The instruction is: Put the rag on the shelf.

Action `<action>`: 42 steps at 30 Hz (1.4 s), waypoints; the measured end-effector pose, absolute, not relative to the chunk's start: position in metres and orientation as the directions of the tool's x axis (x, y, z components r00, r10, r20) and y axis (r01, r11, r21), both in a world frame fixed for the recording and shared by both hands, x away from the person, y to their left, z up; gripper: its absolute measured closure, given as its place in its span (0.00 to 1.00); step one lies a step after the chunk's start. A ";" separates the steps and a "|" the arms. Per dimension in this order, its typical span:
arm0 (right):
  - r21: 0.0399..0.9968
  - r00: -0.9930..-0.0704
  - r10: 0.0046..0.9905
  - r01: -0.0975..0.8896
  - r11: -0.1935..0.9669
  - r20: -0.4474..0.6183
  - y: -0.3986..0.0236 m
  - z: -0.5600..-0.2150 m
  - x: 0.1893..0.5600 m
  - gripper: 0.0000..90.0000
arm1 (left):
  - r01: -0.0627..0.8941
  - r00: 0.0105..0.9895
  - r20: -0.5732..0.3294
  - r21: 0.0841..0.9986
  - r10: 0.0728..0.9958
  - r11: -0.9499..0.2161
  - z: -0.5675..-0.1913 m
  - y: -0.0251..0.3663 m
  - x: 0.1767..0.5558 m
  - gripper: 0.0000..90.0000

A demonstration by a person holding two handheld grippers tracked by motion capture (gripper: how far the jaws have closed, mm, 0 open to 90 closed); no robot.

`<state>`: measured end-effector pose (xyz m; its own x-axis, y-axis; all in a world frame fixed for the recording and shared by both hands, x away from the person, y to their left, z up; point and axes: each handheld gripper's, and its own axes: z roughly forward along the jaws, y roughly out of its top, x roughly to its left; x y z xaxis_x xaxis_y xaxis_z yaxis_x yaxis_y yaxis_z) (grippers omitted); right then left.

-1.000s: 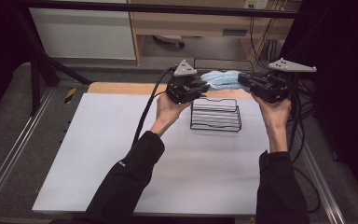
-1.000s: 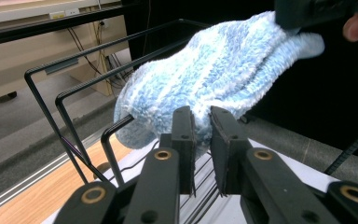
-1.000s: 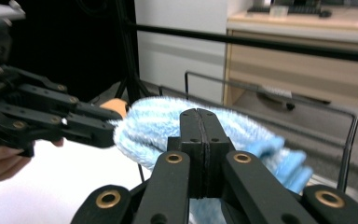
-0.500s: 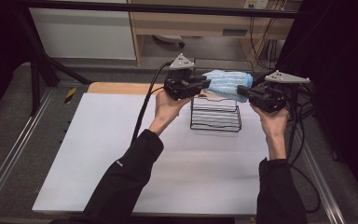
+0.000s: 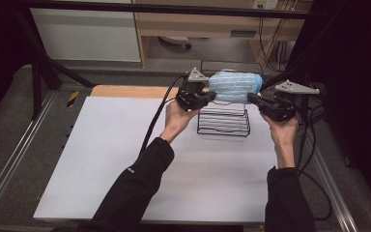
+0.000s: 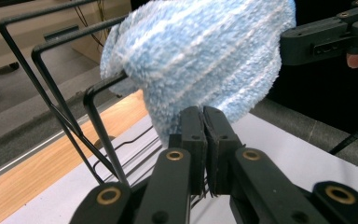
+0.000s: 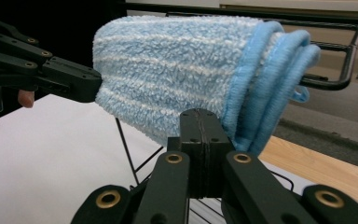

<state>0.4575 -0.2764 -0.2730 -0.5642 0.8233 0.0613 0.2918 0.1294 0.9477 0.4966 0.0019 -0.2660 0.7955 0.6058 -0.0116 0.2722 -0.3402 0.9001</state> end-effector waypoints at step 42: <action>0.966 -0.560 0.828 0.219 0.136 0.010 -0.274 -0.262 0.435 0.66 | 0.234 0.770 0.011 0.926 0.638 -0.297 -0.255 0.019 0.479 0.74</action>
